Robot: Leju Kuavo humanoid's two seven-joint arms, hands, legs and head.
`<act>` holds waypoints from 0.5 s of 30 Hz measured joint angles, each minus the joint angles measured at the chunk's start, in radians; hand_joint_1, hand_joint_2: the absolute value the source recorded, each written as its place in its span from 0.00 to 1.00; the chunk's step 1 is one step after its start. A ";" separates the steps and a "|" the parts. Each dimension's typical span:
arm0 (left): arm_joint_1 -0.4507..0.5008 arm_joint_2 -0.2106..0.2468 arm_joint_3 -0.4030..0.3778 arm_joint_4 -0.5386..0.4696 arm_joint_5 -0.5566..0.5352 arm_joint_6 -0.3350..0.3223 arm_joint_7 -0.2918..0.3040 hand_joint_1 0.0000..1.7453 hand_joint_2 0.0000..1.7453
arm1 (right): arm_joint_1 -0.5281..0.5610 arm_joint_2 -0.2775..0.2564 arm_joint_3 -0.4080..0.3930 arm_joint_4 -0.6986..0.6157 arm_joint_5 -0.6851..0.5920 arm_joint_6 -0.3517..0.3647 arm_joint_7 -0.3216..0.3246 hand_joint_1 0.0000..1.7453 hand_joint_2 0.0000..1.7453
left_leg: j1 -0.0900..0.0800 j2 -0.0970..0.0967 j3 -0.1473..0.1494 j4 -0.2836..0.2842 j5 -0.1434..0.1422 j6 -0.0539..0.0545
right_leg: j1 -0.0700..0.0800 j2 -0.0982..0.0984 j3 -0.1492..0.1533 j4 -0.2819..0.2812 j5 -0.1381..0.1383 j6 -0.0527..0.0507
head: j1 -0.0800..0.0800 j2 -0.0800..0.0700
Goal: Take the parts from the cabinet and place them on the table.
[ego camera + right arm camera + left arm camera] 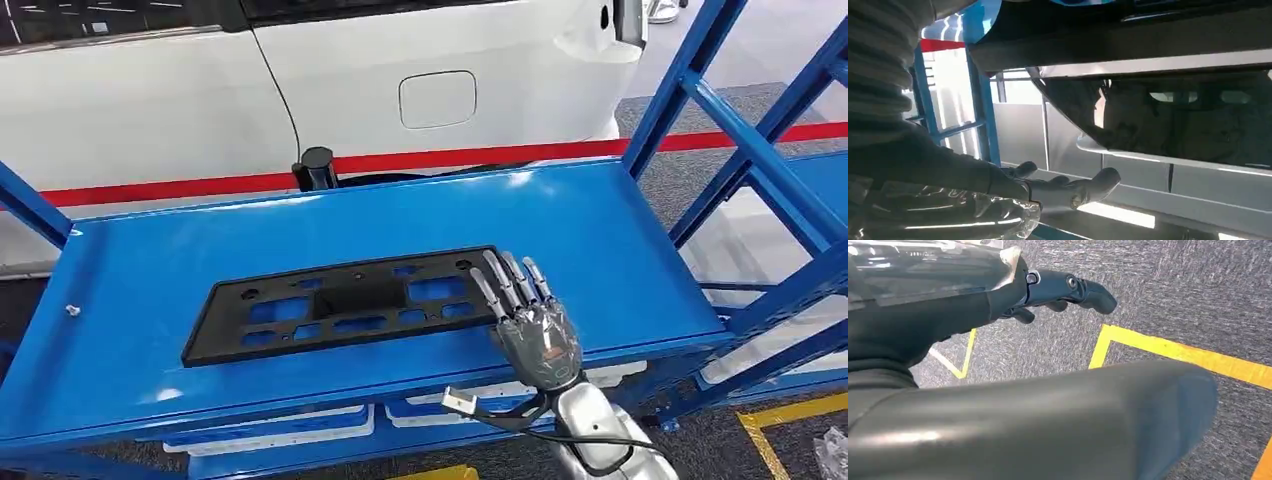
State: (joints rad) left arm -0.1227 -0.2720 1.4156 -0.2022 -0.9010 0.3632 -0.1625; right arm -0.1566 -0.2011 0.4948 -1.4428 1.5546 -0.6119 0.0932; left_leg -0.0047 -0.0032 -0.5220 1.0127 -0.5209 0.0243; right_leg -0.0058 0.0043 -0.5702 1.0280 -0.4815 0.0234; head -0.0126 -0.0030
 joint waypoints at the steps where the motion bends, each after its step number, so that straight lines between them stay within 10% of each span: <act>1: 0.000 0.000 0.000 0.000 0.000 0.000 0.000 0.00 0.00 | 0.000 0.005 0.000 0.003 -0.012 0.004 -0.020 0.00 1.00 | 0.000 0.000 0.000 0.000 0.000 0.000 | 0.000 0.000 0.000 0.000 0.000 0.000 | 0.000 0.000; 8: 0.000 0.000 -0.006 0.000 -0.006 0.002 0.001 0.00 0.00 | 0.006 0.078 -0.007 0.018 -0.268 0.075 -0.216 0.00 1.00 | 0.000 0.000 0.000 0.000 0.000 0.000 | 0.000 0.000 0.000 0.000 0.000 0.000 | 0.000 0.000; 15: 0.000 0.000 -0.009 0.000 -0.008 0.002 0.003 0.00 0.00 | 0.030 0.115 -0.008 -0.029 -0.362 0.102 -0.258 0.00 1.00 | 0.000 0.000 0.000 0.000 0.000 0.000 | 0.000 0.000 0.000 0.000 0.000 0.000 | 0.000 0.000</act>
State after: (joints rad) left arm -0.1223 -0.2720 1.4065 -0.2022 -0.9087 0.3655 -0.1591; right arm -0.1271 -0.0858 0.4864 -1.4714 1.1921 -0.5104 -0.1644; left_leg -0.0049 -0.0030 -0.5220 1.0127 -0.5209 0.0243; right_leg -0.0059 0.0045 -0.5705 1.0280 -0.4815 0.0234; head -0.0130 -0.0031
